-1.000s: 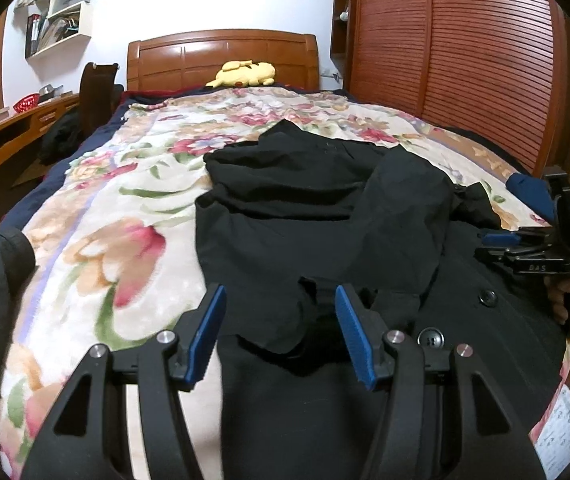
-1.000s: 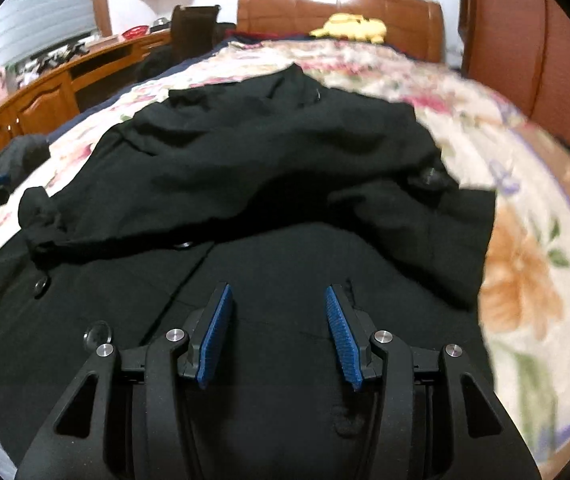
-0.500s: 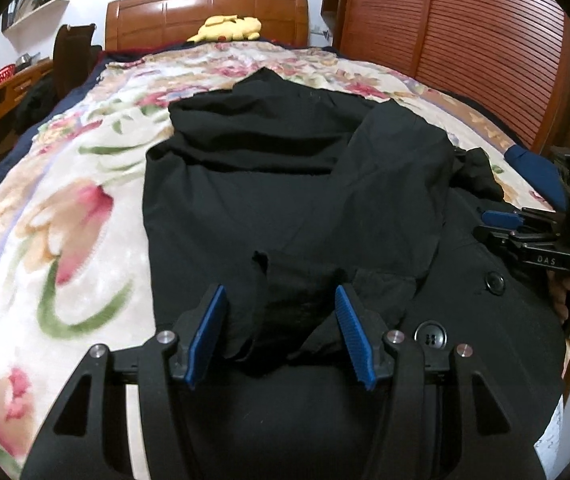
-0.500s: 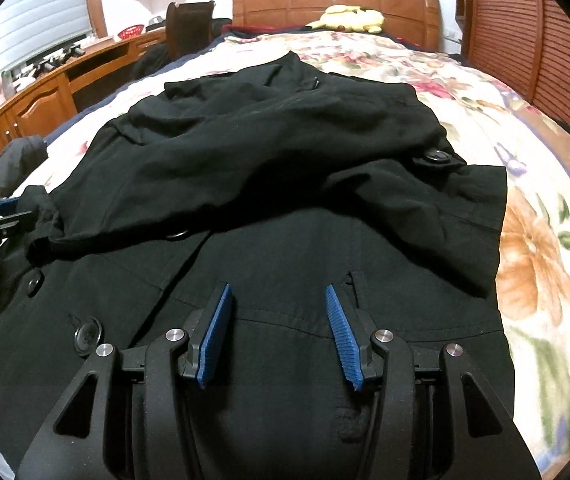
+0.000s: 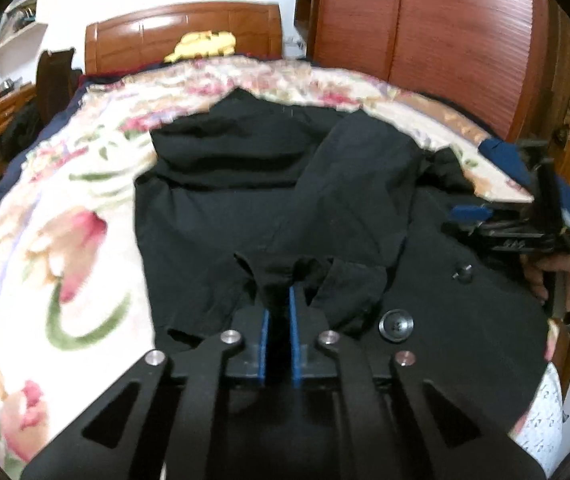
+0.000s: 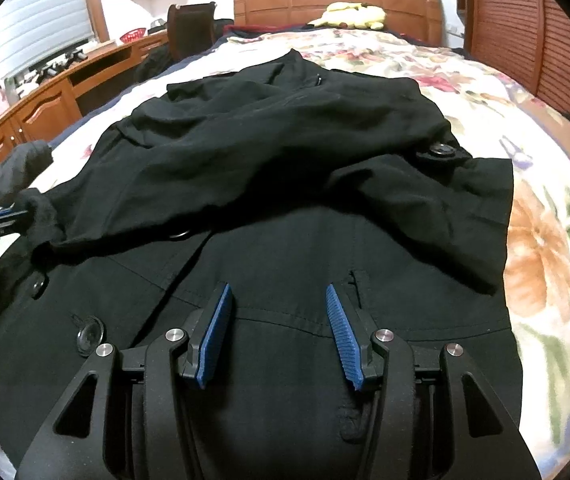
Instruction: Fold large clothes
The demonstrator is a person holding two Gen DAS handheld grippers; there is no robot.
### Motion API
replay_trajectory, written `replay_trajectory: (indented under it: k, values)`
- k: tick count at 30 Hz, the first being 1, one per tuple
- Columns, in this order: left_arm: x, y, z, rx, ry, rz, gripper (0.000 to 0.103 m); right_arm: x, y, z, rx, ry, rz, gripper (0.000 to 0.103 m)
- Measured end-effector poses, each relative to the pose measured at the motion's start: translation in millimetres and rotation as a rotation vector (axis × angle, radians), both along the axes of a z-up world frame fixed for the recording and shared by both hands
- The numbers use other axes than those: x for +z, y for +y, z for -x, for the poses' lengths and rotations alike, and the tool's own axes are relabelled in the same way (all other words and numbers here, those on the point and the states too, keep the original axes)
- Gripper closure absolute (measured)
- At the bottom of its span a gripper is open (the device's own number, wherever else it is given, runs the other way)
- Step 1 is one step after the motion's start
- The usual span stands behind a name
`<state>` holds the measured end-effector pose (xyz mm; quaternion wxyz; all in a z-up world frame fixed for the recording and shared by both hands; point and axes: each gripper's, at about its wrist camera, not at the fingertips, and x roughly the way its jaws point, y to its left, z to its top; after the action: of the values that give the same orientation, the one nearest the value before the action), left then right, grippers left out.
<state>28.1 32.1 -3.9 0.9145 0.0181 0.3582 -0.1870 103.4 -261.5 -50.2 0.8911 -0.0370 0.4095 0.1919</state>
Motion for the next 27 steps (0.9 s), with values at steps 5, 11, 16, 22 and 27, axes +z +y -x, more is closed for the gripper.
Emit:
replay_trajectory:
  k: [5,11,16,22,27]
  values:
    - [37.5,6.8,19.0,0.022,-0.07,-0.011,0.101,0.2,-0.3,0.4,0.001,0.001,-0.004,0.053]
    - [51.0,9.6,27.0,0.053,-0.062,-0.048,0.085,0.2,0.0,0.5,0.001,0.0,-0.003,0.053]
    - [37.4,15.1,40.4,0.081,-0.062,-0.091,0.066,0.2,0.0,0.5,0.001,0.0,-0.003,0.053]
    - [8.2,33.0,54.7,0.123,-0.017,-0.105,0.063,0.0,0.4,0.5,0.0,0.001,0.001,0.053]
    - [-13.2,49.1,66.2,0.15,0.032,-0.113,0.061,1.9,0.5,0.6,-0.001,0.0,0.02,0.053]
